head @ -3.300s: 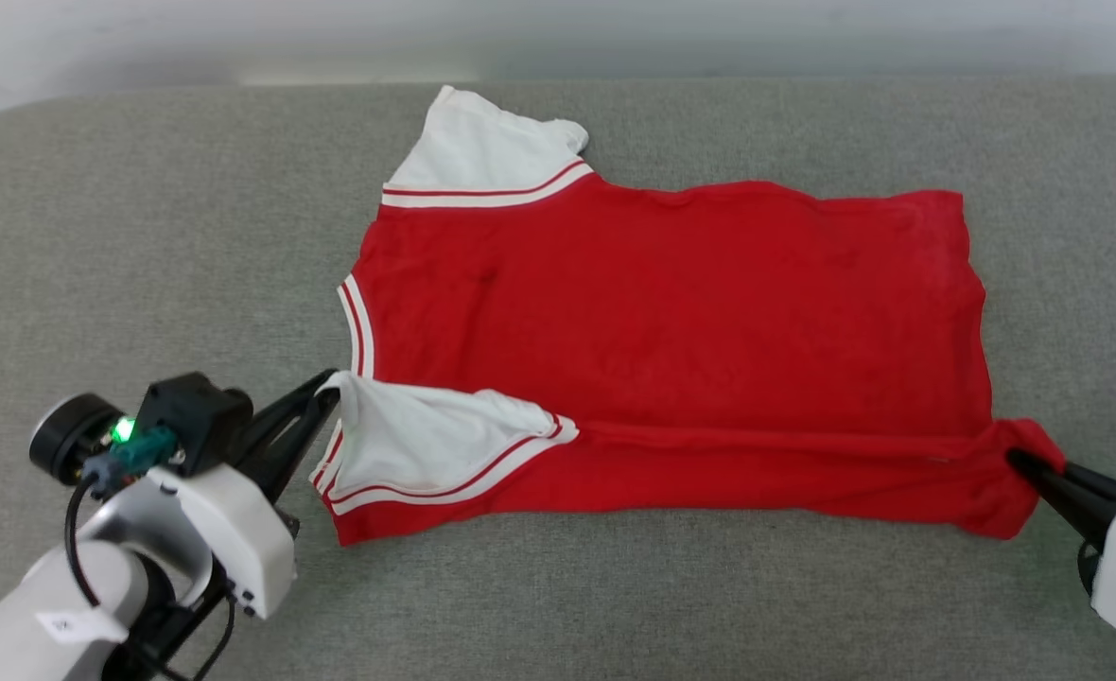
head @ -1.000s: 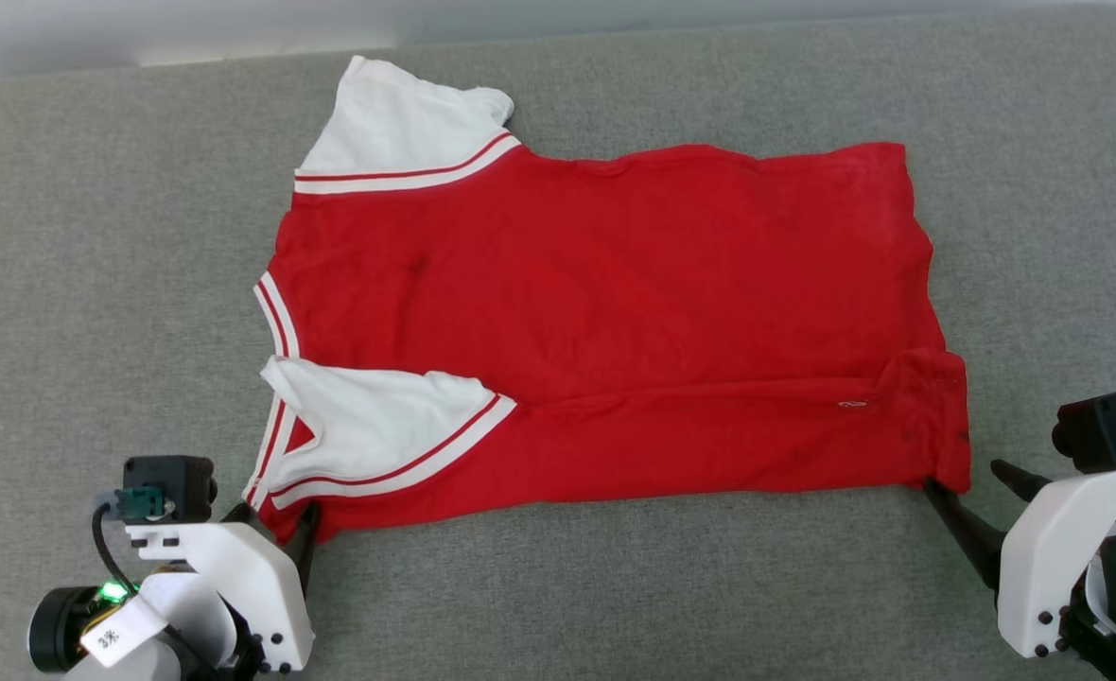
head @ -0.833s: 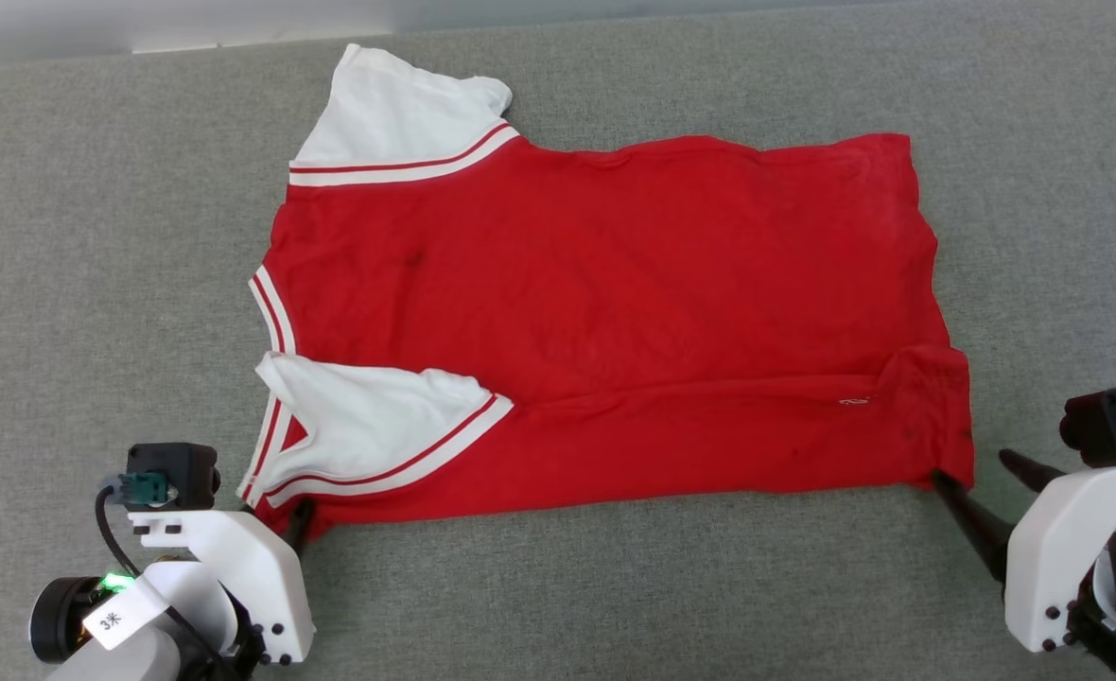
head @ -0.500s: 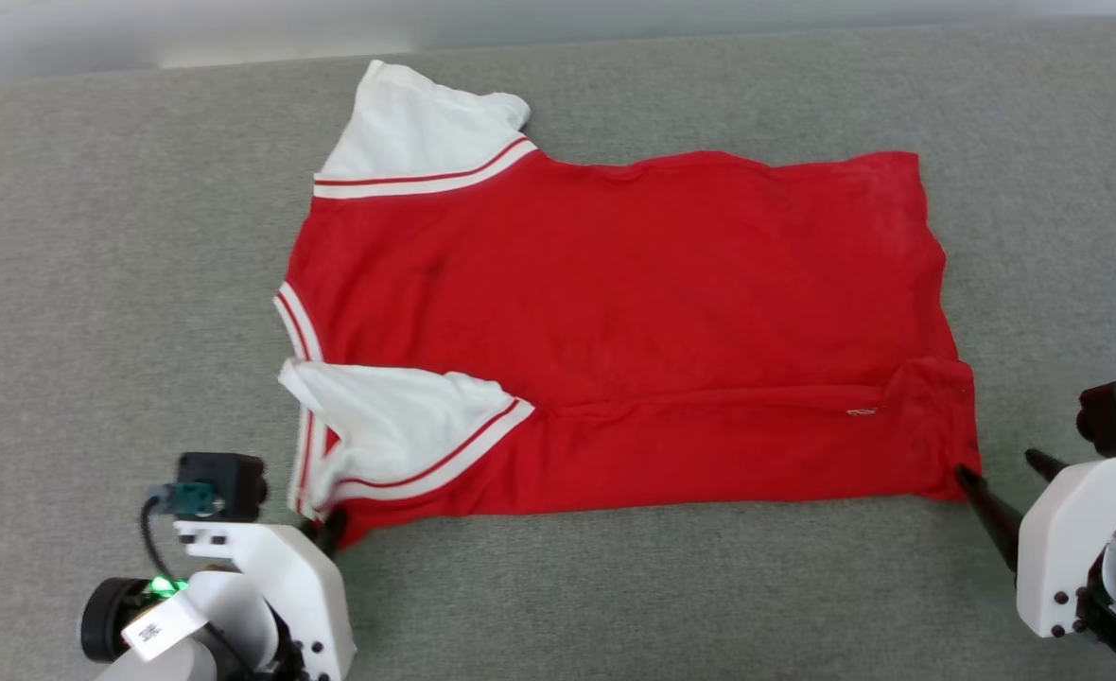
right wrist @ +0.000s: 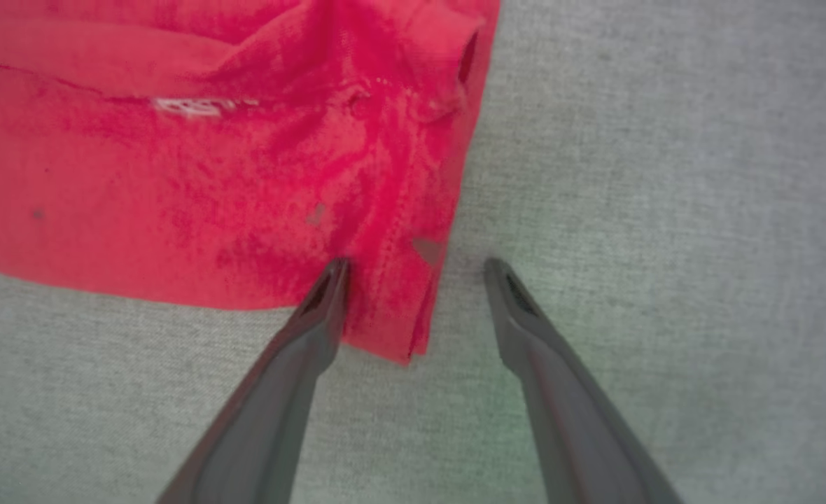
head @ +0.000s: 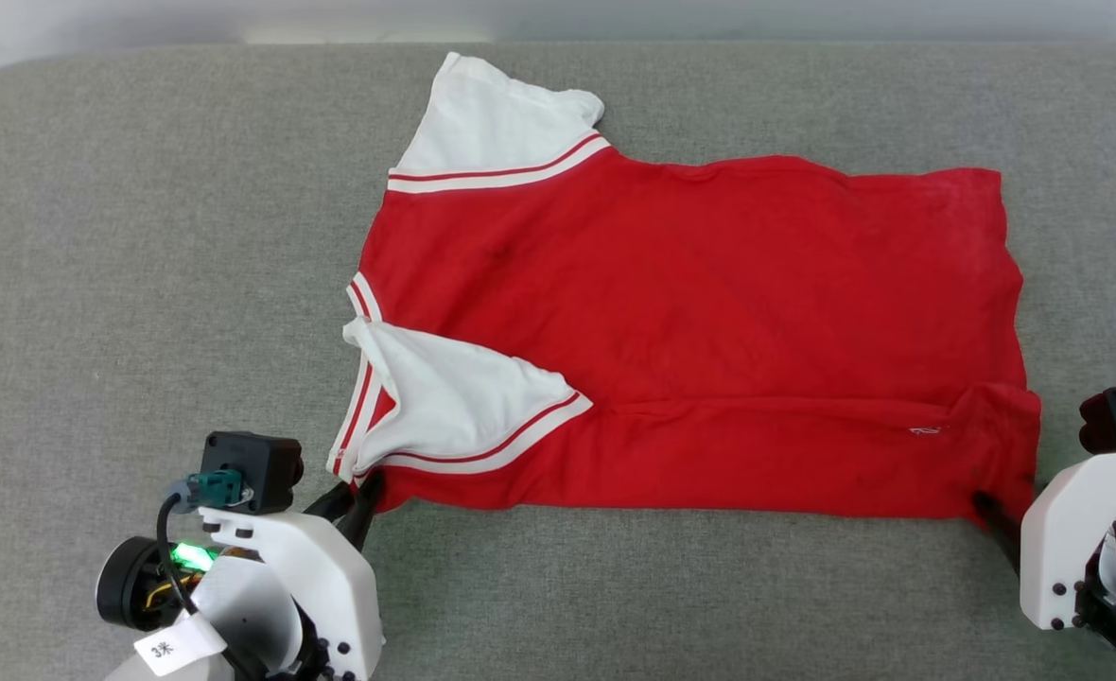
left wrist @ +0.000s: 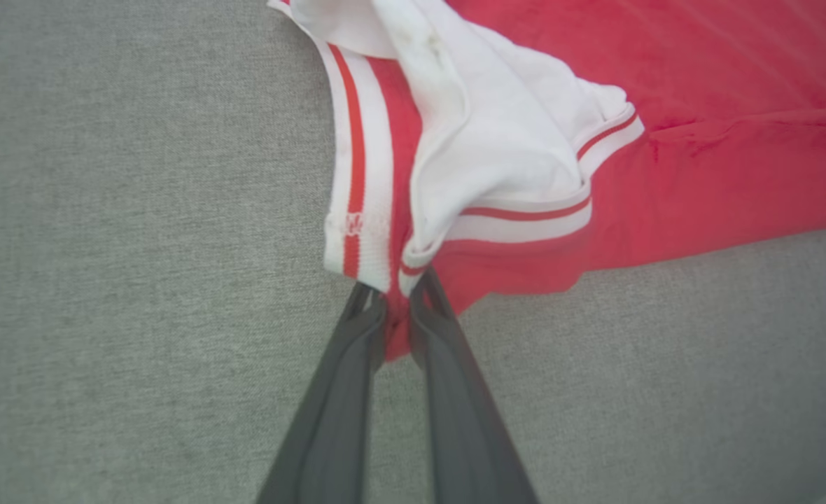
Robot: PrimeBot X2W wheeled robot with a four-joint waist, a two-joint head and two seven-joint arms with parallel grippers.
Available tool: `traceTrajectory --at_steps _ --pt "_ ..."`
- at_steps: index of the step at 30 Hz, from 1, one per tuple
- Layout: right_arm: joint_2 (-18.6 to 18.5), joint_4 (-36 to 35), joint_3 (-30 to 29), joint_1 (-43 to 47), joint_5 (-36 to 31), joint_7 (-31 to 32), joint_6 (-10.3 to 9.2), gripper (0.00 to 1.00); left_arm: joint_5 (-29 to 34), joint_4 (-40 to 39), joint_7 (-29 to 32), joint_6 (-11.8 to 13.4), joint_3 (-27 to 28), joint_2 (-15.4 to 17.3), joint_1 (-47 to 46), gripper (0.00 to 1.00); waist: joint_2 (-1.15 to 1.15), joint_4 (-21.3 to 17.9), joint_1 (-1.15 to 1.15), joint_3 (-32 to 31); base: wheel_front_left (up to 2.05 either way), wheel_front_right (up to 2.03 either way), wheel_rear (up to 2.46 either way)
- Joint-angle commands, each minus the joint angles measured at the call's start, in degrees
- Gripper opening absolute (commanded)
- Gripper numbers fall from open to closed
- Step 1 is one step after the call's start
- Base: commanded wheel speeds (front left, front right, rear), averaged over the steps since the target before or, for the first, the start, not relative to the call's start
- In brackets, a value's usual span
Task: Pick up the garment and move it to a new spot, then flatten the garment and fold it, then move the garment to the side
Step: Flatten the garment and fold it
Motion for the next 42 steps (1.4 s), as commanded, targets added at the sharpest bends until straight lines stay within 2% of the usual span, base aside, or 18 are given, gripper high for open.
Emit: traceTrajectory --at_steps 1,6,7,8,9,18,26,35,42 --pt "0.4 1.6 1.1 0.3 -0.1 0.3 0.00 1.00 0.4 -0.3 -0.5 -0.1 -0.2 -0.4 -0.7 0.00 0.00 0.4 0.00 0.6 0.00 0.00 0.00" --pt "0.4 4.5 2.9 0.0 0.1 0.7 0.01 1.00 0.5 0.2 -0.4 -0.4 -0.6 -0.6 -0.8 0.00 0.00 0.9 0.00 1.7 0.00 0.00 0.00" --pt "0.3 5.1 3.5 0.2 0.1 1.1 0.08 0.96 0.5 0.3 -0.5 -0.4 -0.6 -0.5 -0.8 0.00 0.00 1.0 0.00 1.9 0.00 0.00 0.00" --pt "0.2 5.6 4.1 0.3 0.1 1.4 0.08 0.36 0.5 0.5 -0.5 -0.4 -0.5 -0.4 -0.9 0.00 0.00 1.0 0.00 2.0 0.00 0.00 0.00" --pt "0.0 6.1 4.5 0.4 0.2 1.5 0.08 0.00 0.4 0.7 -0.4 -0.5 -0.5 -0.4 -0.9 0.00 0.00 1.0 0.00 2.1 0.00 0.00 0.00" --pt "-2.4 6.5 3.3 0.0 0.9 0.7 -0.05 0.00 -0.9 2.9 0.0 -1.5 -0.5 0.0 -0.5 0.00 0.00 0.6 0.00 1.0 0.00 0.00 0.00" --pt "-4.9 3.1 1.9 1.6 3.1 1.4 -0.05 0.00 -2.8 3.8 1.6 -2.4 -0.9 1.9 2.4 0.00 0.00 -0.4 0.00 -2.6 0.00 0.00 0.00" --pt "-7.0 -2.3 -0.6 7.3 6.3 3.9 -0.05 0.00 -4.5 2.2 2.8 -1.7 -1.6 5.0 8.0 0.00 0.00 -1.3 0.00 -6.8 0.00 0.00 0.00" --pt "-7.1 -6.4 -3.1 13.5 7.3 6.8 -0.05 0.00 -5.6 1.8 3.7 -2.2 -3.9 4.9 11.7 0.00 0.00 -1.5 0.00 -7.7 0.00 0.00 0.00"
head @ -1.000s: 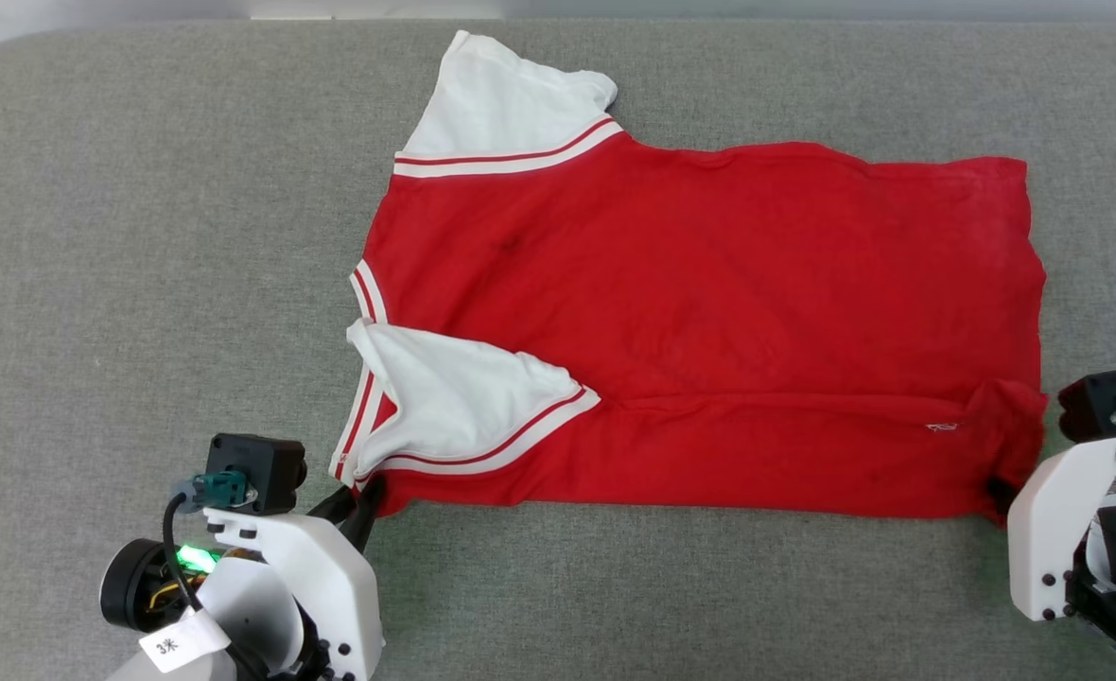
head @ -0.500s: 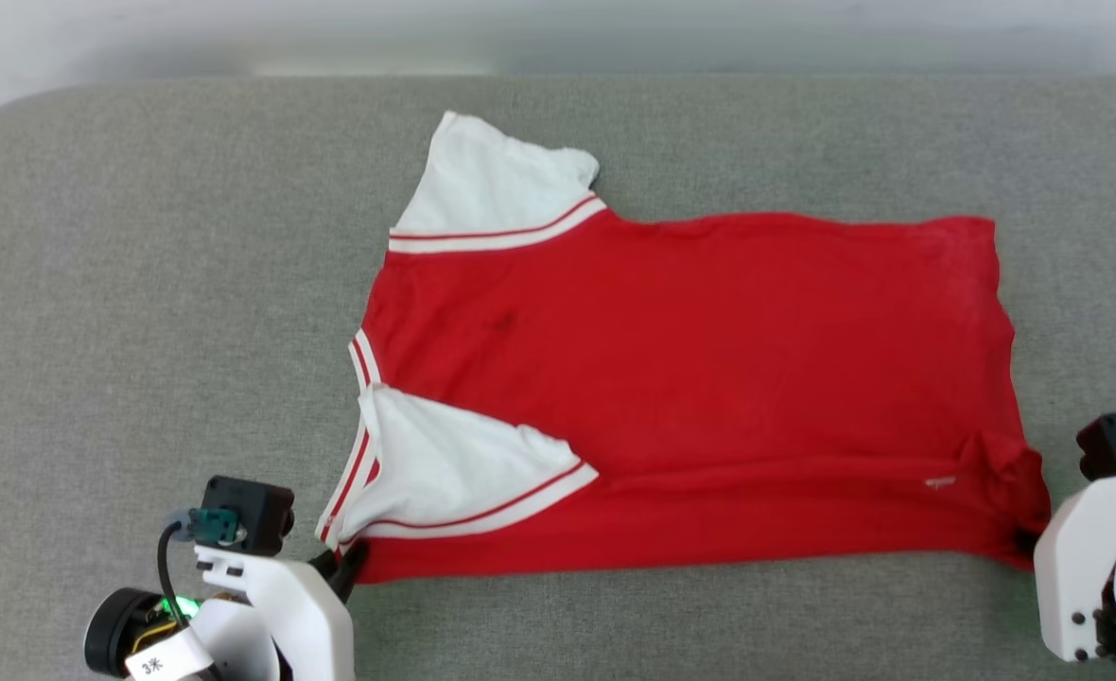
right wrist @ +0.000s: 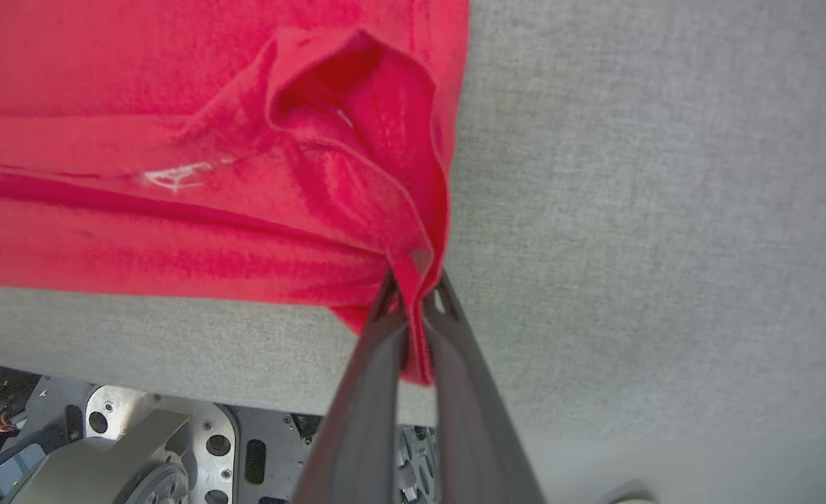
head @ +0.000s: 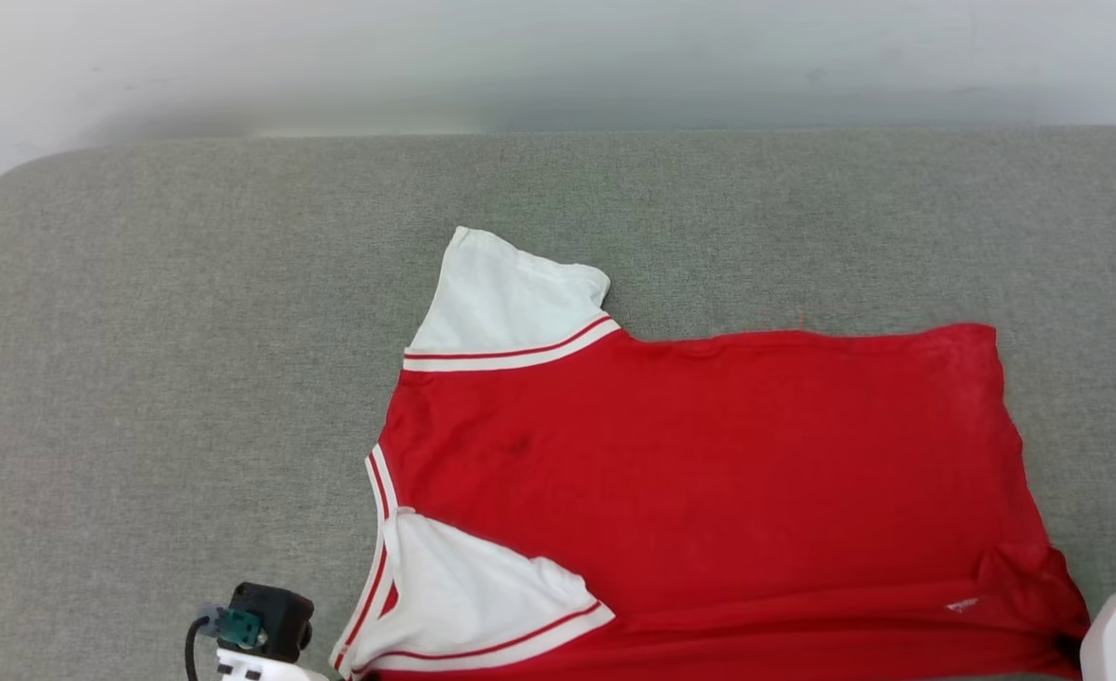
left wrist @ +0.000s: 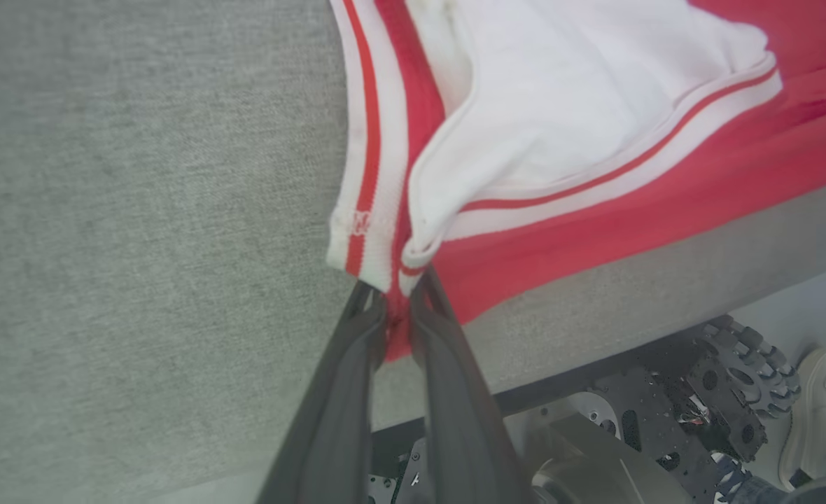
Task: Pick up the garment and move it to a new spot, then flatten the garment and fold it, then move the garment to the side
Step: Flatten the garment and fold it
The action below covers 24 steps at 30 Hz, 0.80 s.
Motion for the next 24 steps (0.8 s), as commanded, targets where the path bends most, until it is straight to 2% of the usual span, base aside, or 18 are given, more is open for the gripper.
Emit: traceTrajectory --at_steps 1,9,10,11,12,13,19,24 --pt "0.2 -0.2 -0.8 1.2 0.1 0.4 -0.10 0.00 -0.3 0.5 0.0 0.1 -0.1 -0.2 0.8 0.00 0.00 -0.1 0.00 0.0 0.00 0.00 0.00" --pt "2.6 1.0 -0.3 2.4 0.2 0.1 -0.09 0.00 -0.8 4.1 -0.4 -1.7 -1.7 -2.6 0.1 0.00 0.00 -0.3 0.00 0.2 0.00 0.00 0.00" --pt "2.7 1.4 -0.1 2.3 0.1 -0.1 -0.09 0.00 -0.4 4.7 -0.6 -2.1 -1.8 -2.7 -0.2 0.23 0.00 -0.3 0.00 0.2 0.00 0.00 0.00" --pt "2.7 1.7 0.1 2.0 -0.2 -0.5 -0.09 0.00 -0.2 5.2 -0.8 -2.3 -2.0 -2.8 -0.4 0.89 0.00 -0.3 0.00 0.2 0.00 0.00 0.00" --pt "2.7 2.0 0.2 1.5 -0.5 -1.2 -0.09 0.60 -0.1 5.7 -0.9 -2.6 -2.1 -3.0 -0.5 1.00 0.00 -0.4 0.00 0.1 0.00 0.00 0.00" --pt "2.8 2.4 0.3 1.1 -0.7 -1.8 -0.08 1.00 0.0 6.1 -1.0 -2.7 -2.1 -3.1 -0.6 1.00 0.00 -0.4 0.00 0.1 0.00 0.00 0.00" --pt "2.7 3.5 1.0 -0.4 -0.7 -5.4 -0.07 1.00 0.3 7.3 -4.1 -3.0 -0.4 -3.6 -1.4 1.00 0.00 -0.4 0.00 -1.1 0.00 0.00 0.00" --pt "3.4 2.9 0.1 -2.1 0.0 -10.4 -0.07 1.00 1.8 7.0 -11.0 -3.5 2.5 -4.2 -2.5 1.00 0.00 -0.6 0.00 -2.4 0.00 0.00 0.00"
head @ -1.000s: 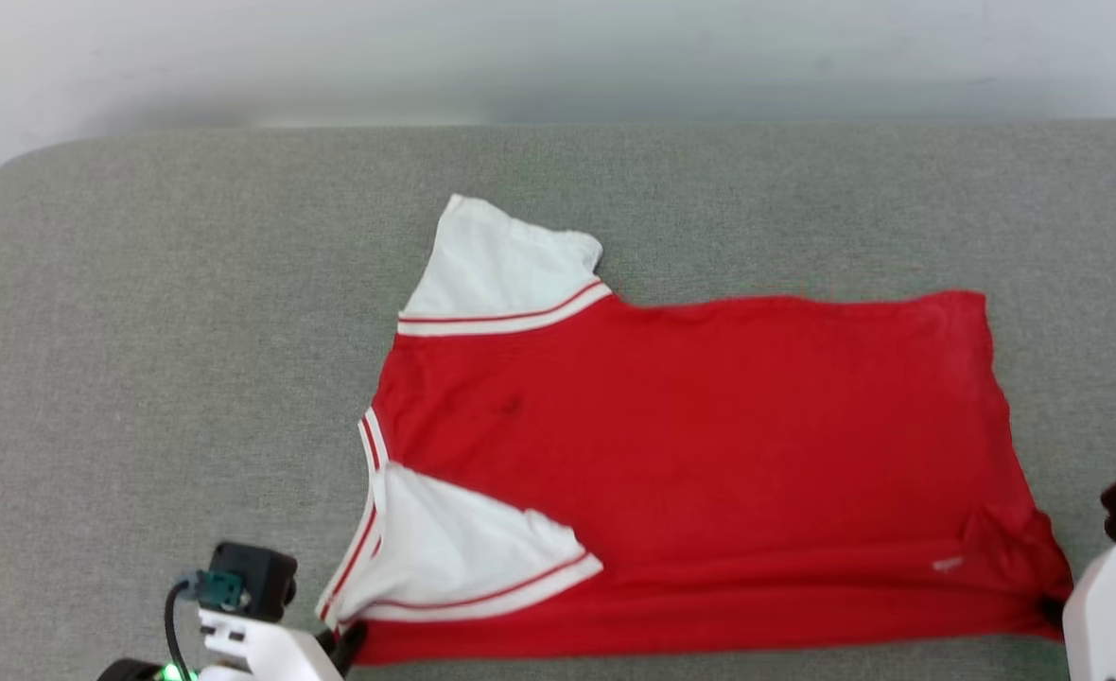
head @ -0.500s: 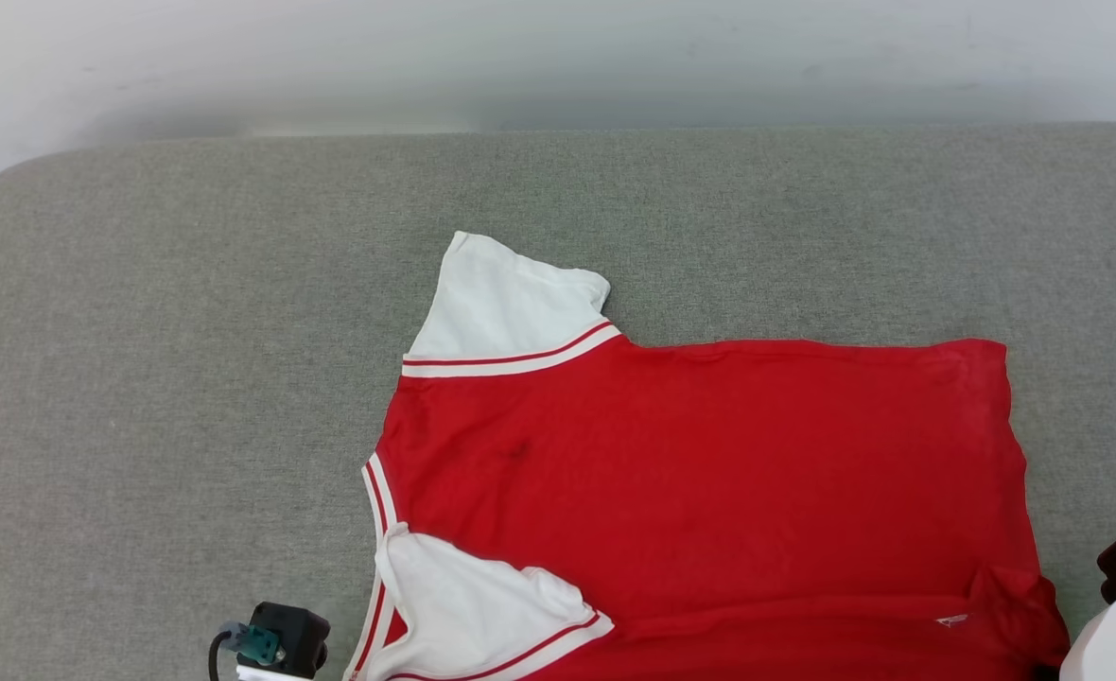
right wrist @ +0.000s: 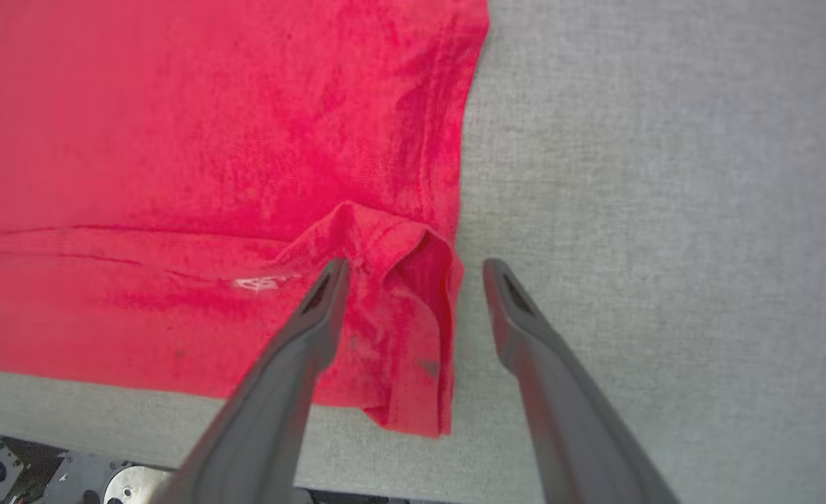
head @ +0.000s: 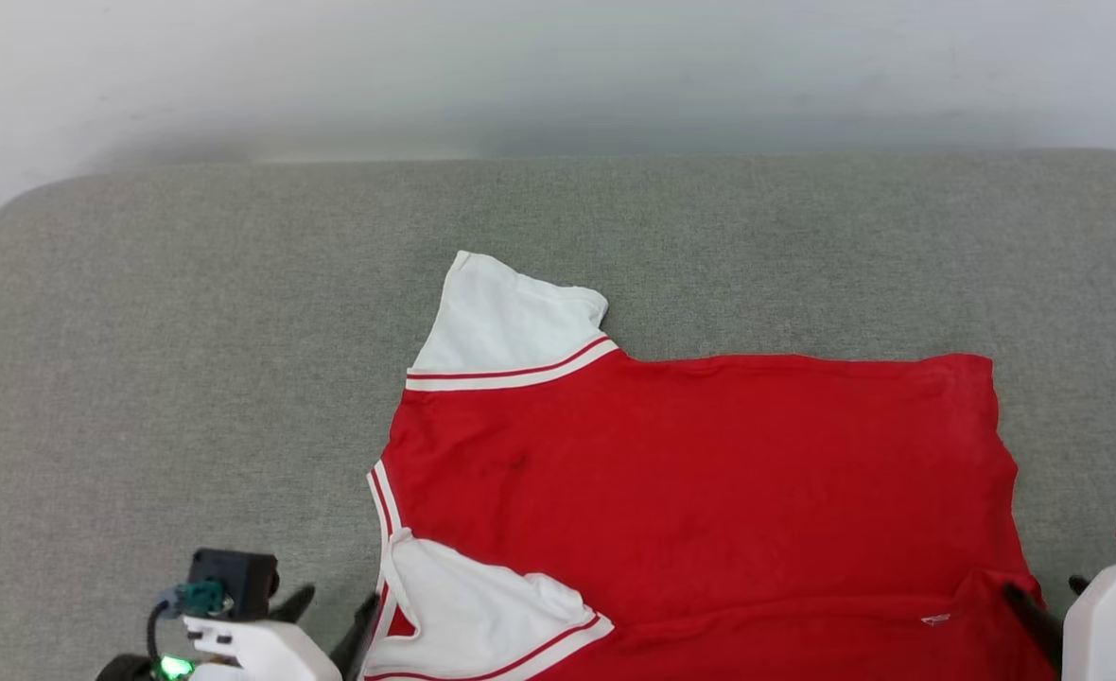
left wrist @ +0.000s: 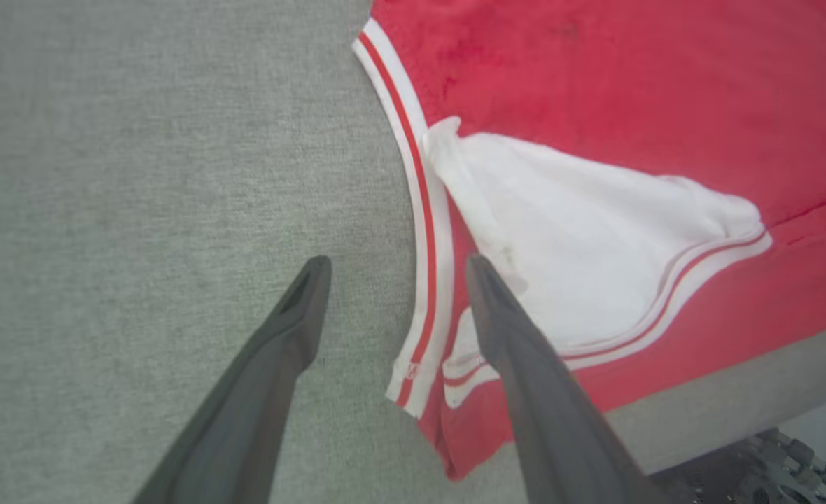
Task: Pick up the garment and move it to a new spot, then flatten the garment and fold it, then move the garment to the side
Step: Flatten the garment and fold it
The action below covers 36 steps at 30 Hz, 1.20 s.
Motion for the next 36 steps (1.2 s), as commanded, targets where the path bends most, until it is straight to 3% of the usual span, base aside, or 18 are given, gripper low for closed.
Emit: traceTrajectory --at_steps 1,10,15,22,29,36 --pt "0.4 -0.4 -0.3 -1.0 -0.1 -1.7 -0.04 1.00 0.5 -0.1 -2.3 0.0 1.1 -0.6 -1.0 1.00 0.00 -0.1 0.00 -0.4 0.00 0.00 0.00" --pt "1.5 -2.9 0.3 -5.2 -0.4 -19.1 -0.04 1.00 7.5 1.1 -19.8 -0.1 5.6 -3.1 -3.9 1.00 0.00 -0.9 0.00 -1.8 0.00 0.00 0.00" --pt "1.4 -3.2 2.2 -6.3 -0.9 -28.8 -0.03 1.00 10.7 2.3 -25.8 0.0 7.4 -5.4 -3.9 1.00 0.00 -1.5 0.00 -2.0 0.00 0.00 0.00" --pt "2.5 -1.6 3.0 -6.8 -2.3 -39.8 -0.03 1.00 16.5 1.1 -26.9 -2.6 12.3 -10.7 -2.7 1.00 0.00 -1.6 0.00 -1.5 0.00 0.00 0.00" --pt "3.8 0.0 4.4 -7.1 -3.3 -44.1 -0.03 1.00 19.8 3.0 -27.0 -7.2 15.5 -14.6 -1.6 1.00 0.00 -2.5 0.00 -0.3 0.00 0.00 0.00" --pt "5.2 0.8 4.4 -8.3 -3.7 -46.0 -0.03 1.00 21.7 7.8 -25.5 -13.5 14.7 -13.5 -7.7 1.00 0.00 -4.9 0.00 4.2 0.00 0.00 0.00"
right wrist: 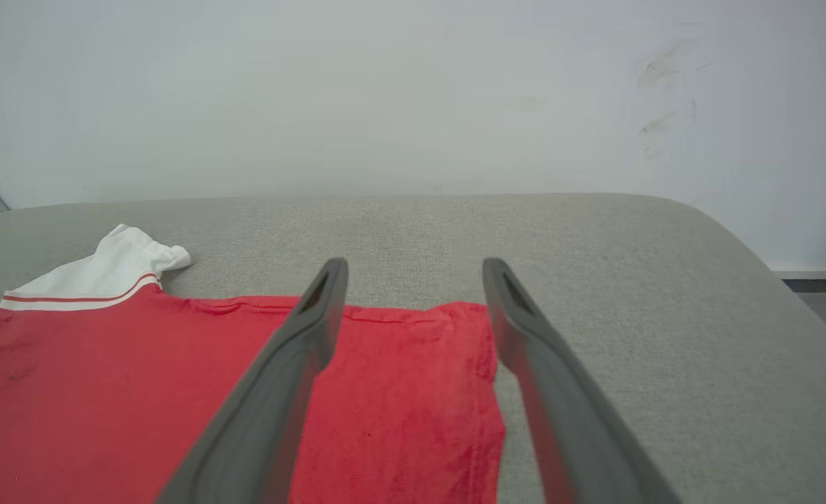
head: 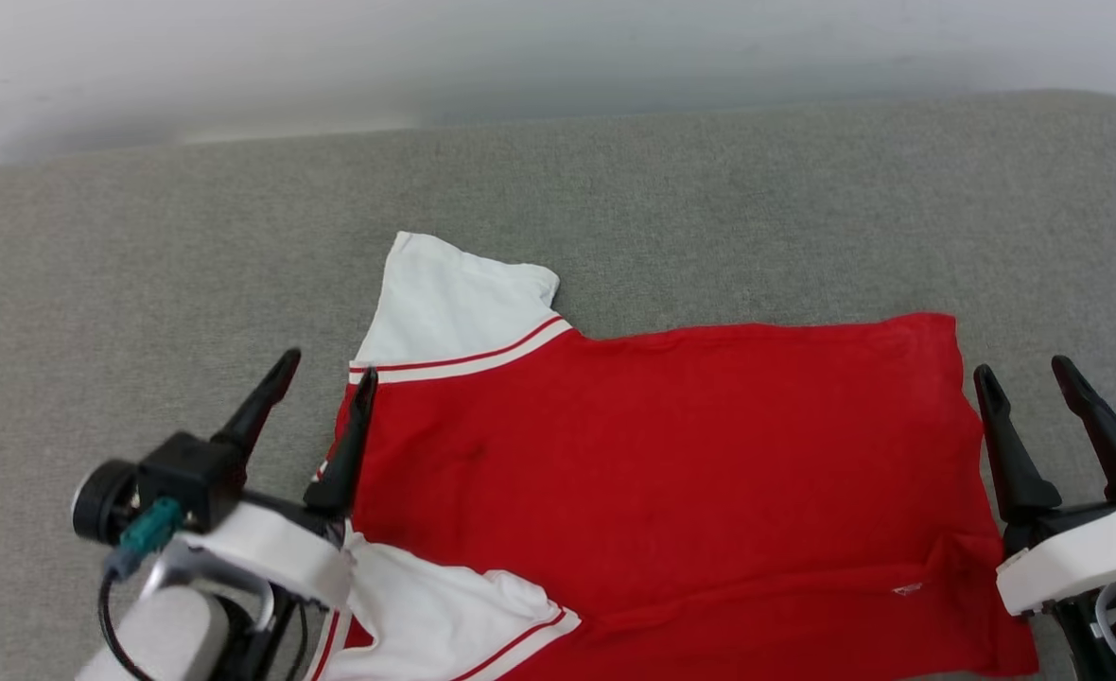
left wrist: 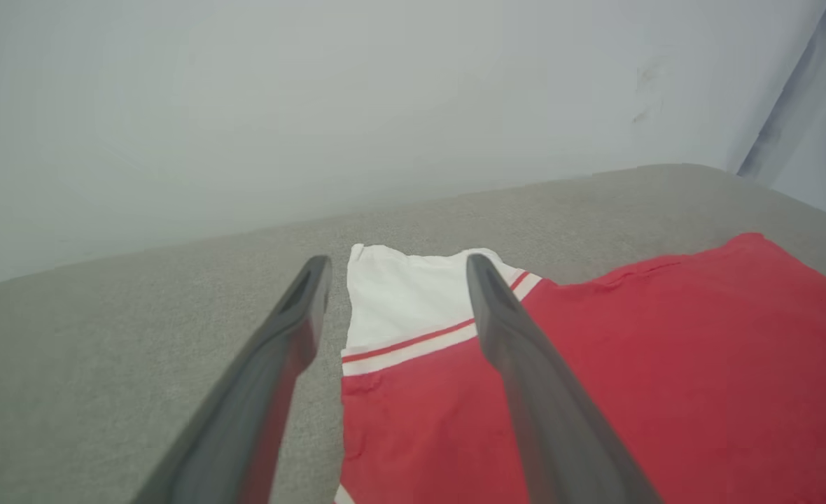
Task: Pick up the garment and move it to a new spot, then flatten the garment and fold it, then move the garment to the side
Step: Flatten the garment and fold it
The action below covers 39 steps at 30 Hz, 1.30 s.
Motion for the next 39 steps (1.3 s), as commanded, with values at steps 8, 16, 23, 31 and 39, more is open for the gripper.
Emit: traceTrajectory --at_steps 8,16,23,31,39 --pt "1.1 0.5 1.0 -3.4 -0.4 -1.7 -0.02 1.00 -3.4 3.0 16.0 -9.0 -0.9 6.1 -17.8 1.00 0.00 -5.1 0.00 8.4 0.00 0.00 0.00" --pt "2.0 1.2 3.8 -7.1 -1.6 -4.5 -0.02 1.00 -15.5 6.7 47.2 -11.8 -1.7 12.5 -33.9 1.00 0.00 -10.3 0.00 14.3 0.00 0.00 0.00" --pt "3.4 1.7 5.1 -9.0 -2.1 -5.9 -0.02 1.00 -20.3 10.2 65.6 -7.8 -0.7 17.2 -41.5 1.00 0.00 -13.6 0.00 17.7 0.00 0.00 0.00" --pt "4.2 2.8 6.4 -10.4 -1.9 -6.9 -0.02 1.00 -22.7 14.2 72.1 -2.4 0.9 17.7 -43.8 1.00 0.00 -15.9 0.00 20.6 0.00 0.00 0.00" --pt "4.4 2.6 6.1 -10.9 -2.2 -7.0 -0.02 1.00 -24.0 17.9 77.5 -2.2 -1.7 18.2 -40.1 0.00 0.00 -17.6 0.00 21.9 0.00 0.00 0.00"
